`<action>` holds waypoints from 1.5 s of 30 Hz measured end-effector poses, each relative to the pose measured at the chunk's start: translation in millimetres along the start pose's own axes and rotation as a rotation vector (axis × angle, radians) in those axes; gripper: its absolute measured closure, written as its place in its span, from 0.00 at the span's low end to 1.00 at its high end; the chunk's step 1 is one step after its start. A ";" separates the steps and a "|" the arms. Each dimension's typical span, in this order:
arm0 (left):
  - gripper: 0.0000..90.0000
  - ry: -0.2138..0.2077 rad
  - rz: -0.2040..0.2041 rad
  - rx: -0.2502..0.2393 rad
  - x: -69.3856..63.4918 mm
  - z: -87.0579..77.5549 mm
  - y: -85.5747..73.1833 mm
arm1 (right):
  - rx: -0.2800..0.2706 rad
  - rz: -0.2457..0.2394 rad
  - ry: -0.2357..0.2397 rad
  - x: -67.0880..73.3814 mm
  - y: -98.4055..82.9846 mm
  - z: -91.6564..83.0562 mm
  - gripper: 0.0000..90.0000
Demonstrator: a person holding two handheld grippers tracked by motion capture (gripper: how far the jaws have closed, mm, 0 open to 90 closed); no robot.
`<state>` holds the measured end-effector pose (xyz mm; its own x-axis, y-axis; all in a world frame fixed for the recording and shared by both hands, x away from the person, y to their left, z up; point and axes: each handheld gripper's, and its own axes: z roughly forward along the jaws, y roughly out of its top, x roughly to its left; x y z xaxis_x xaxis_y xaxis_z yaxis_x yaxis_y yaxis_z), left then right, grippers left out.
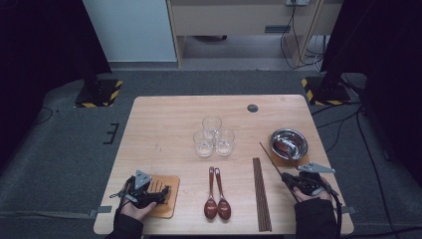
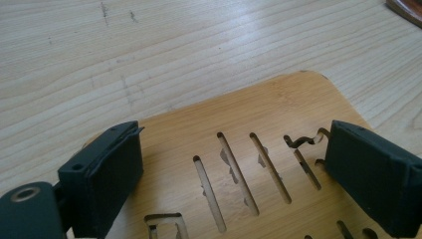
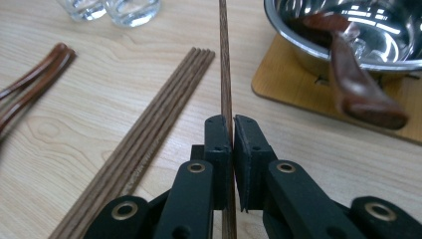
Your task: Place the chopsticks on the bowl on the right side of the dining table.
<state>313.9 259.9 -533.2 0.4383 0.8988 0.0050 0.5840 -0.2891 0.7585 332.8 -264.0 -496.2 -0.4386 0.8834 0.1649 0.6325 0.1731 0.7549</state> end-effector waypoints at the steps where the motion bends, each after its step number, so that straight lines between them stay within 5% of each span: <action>1: 0.08 0.000 0.000 0.000 0.0 0.0 0.0 | -0.008 0.003 0.004 0.1 0.8 -1.6 0.95; 24: 0.08 0.000 0.000 0.000 0.0 0.0 0.0 | -0.121 0.020 0.068 5.4 23.3 -29.5 0.95; 45: 0.08 0.000 -0.006 0.006 -0.3 -0.3 -0.2 | -0.192 0.015 0.075 0.3 44.6 -43.7 0.95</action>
<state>313.5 259.8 -533.1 0.4348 0.9005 0.0011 0.5905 -0.2861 0.7546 333.0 -275.0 -434.7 -0.4812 0.8490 0.2184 0.5091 0.0678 0.8580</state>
